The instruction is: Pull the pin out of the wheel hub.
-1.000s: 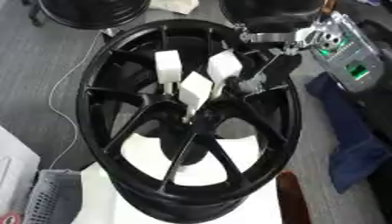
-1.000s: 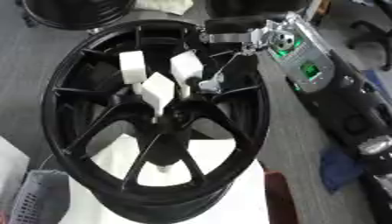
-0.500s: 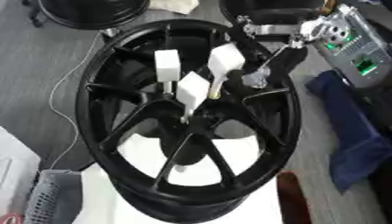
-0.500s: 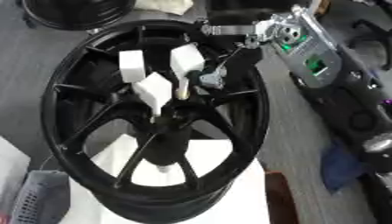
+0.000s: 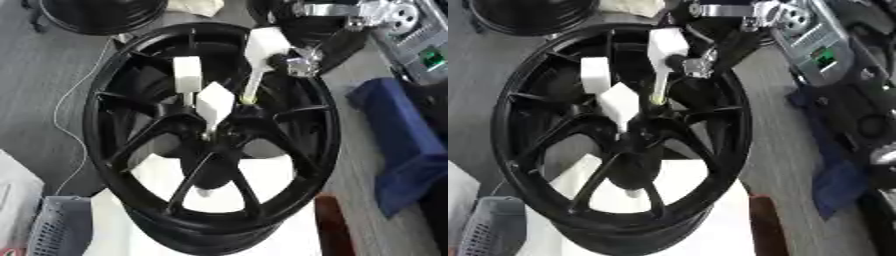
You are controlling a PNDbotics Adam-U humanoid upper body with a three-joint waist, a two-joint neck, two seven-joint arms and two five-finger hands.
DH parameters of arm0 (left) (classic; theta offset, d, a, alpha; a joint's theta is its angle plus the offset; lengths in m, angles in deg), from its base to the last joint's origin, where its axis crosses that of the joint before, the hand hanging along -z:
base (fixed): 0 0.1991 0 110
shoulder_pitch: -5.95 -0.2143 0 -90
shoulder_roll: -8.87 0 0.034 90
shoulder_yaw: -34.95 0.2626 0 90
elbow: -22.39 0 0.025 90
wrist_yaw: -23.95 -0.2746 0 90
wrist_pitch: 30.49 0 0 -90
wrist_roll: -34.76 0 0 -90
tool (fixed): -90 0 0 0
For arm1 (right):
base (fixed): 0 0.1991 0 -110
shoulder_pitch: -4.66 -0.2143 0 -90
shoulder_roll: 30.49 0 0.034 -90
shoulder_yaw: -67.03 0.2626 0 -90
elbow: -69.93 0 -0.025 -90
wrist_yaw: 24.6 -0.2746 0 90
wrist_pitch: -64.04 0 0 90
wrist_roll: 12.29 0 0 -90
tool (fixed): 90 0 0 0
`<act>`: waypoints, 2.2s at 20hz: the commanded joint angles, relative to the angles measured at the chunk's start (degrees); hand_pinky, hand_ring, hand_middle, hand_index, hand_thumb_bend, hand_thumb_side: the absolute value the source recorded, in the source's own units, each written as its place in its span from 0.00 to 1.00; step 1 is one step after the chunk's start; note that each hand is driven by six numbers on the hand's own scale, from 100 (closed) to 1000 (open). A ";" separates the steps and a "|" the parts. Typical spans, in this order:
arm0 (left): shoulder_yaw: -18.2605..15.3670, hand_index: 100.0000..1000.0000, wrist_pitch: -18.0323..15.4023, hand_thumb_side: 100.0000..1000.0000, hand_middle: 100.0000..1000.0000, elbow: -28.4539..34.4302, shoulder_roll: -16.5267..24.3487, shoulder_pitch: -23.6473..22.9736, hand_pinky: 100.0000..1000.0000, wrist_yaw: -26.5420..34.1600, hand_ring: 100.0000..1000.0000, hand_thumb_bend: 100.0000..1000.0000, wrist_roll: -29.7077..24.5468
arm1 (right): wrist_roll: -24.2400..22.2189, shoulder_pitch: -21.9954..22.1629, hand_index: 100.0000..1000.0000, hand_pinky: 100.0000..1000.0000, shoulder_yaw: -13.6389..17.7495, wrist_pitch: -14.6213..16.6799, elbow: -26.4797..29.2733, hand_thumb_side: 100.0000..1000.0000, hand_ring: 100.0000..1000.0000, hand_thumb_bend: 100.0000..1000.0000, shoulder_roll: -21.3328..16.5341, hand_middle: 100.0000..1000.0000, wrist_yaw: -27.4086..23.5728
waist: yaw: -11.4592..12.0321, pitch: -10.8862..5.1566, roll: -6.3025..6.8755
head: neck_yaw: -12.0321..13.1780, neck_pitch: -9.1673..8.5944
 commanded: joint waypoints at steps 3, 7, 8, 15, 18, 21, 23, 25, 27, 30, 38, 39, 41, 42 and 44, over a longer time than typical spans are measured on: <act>-0.13 0.69 -0.11 0.81 0.53 1.13 0.75 0.36 0.60 -0.09 0.62 0.00 -0.18 | 0.54 -1.58 0.36 0.85 4.75 -3.23 3.39 0.46 0.62 0.00 -6.28 0.09 -5.14 | -0.27 -1.07 0.55 | 0.34 0.31; -0.31 0.69 -0.23 0.81 0.53 1.29 0.93 0.58 0.60 -0.11 0.62 0.00 0.04 | 3.62 0.63 0.36 0.86 8.76 -5.92 5.61 0.45 0.62 0.00 -11.54 0.09 -8.85 | -1.05 -0.94 0.81 | 1.33 0.31; -0.34 0.69 -0.29 0.80 0.53 1.37 1.03 0.72 0.60 -0.11 0.62 0.00 0.08 | 4.52 1.80 0.36 0.86 10.14 -6.44 6.37 0.44 0.62 0.00 -13.02 0.09 -9.80 | -1.26 -0.84 0.94 | 1.63 0.31; -1.18 0.69 -0.91 0.79 0.53 2.01 1.31 2.35 0.60 -0.08 0.62 0.00 1.09 | 11.03 12.08 0.36 0.86 20.63 -6.68 7.44 0.39 0.63 0.00 -23.61 0.10 -16.36 | -3.33 0.76 2.80 | 4.39 0.31; -1.60 0.69 -1.16 0.79 0.53 2.15 0.85 3.46 0.61 0.05 0.62 0.00 1.64 | 13.77 16.53 0.42 0.89 25.08 -4.83 4.28 0.28 0.67 0.00 -25.19 0.20 -18.61 | -3.91 2.06 4.33 | 5.88 0.08; -1.89 0.69 -1.39 0.79 0.53 2.35 0.51 4.31 0.60 0.13 0.61 0.00 2.08 | 16.46 20.90 0.69 0.93 28.76 -3.73 2.21 0.29 0.77 0.00 -22.82 0.48 -17.03 | -4.28 3.12 5.44 | 6.81 -0.55; -1.85 0.69 -1.44 0.80 0.52 2.48 0.29 5.07 0.60 0.26 0.61 0.00 2.29 | 17.37 23.93 0.82 0.96 29.93 -3.34 0.99 0.34 0.84 0.00 -20.18 0.66 -15.27 | -4.32 3.65 5.99 | 6.88 -0.98; -1.56 0.69 -1.40 0.80 0.52 2.51 0.20 5.71 0.60 0.44 0.61 0.00 2.27 | 17.02 27.05 0.86 0.97 31.29 -2.74 0.45 0.33 0.86 0.00 -17.83 0.72 -13.38 | -4.15 3.94 6.39 | 6.95 -1.29; -1.18 0.69 -1.43 0.77 0.52 2.59 0.34 6.26 0.60 0.43 0.61 0.00 2.00 | 16.17 30.28 0.86 0.97 32.68 -2.58 0.72 0.16 0.87 0.00 -15.86 0.72 -11.41 | -3.96 4.06 6.58 | 6.70 -1.40; -0.58 0.69 -1.51 0.81 0.52 2.57 0.45 6.84 0.60 0.54 0.61 0.00 1.32 | 15.58 35.21 0.87 0.98 34.89 -2.87 2.62 0.12 0.88 0.00 -13.29 0.74 -8.37 | -3.49 4.14 6.60 | 6.02 -1.45; 0.85 0.69 -1.11 0.81 0.52 2.44 0.29 7.69 0.60 0.89 0.62 0.00 -0.28 | 17.42 47.90 0.87 0.99 37.79 -2.26 12.19 0.11 0.87 0.00 -8.73 0.73 -2.58 | -1.98 3.63 6.15 | 4.22 -1.31; 0.94 0.69 -1.11 0.81 0.52 2.46 0.31 7.77 0.60 0.94 0.62 0.00 -0.41 | 17.90 49.32 0.87 0.99 38.10 -2.23 13.44 0.11 0.87 0.00 -8.42 0.74 -2.75 | -1.80 3.58 6.07 | 4.03 -1.28; 1.01 0.69 -1.11 0.81 0.52 2.47 0.33 7.84 0.60 1.01 0.62 0.00 -0.52 | 18.43 50.67 0.86 0.99 38.40 -2.60 15.17 0.24 0.86 0.00 -7.87 0.73 -3.19 | -1.60 3.53 5.96 | 3.94 -1.28; 1.01 0.69 -1.10 0.81 0.52 2.48 0.35 7.84 0.60 1.03 0.62 0.00 -0.55 | 18.67 50.94 0.85 0.99 38.46 -2.84 15.81 0.46 0.86 0.00 -7.57 0.71 -3.78 | -1.56 3.52 5.90 | 3.99 -1.28; 1.03 0.69 -1.11 0.81 0.53 2.55 0.35 7.90 0.60 1.08 0.62 0.00 -0.58 | 19.71 51.13 0.83 0.98 38.54 -3.32 17.11 0.57 0.85 0.00 -7.29 0.68 -5.06 | -1.49 3.50 5.82 | 4.10 -1.32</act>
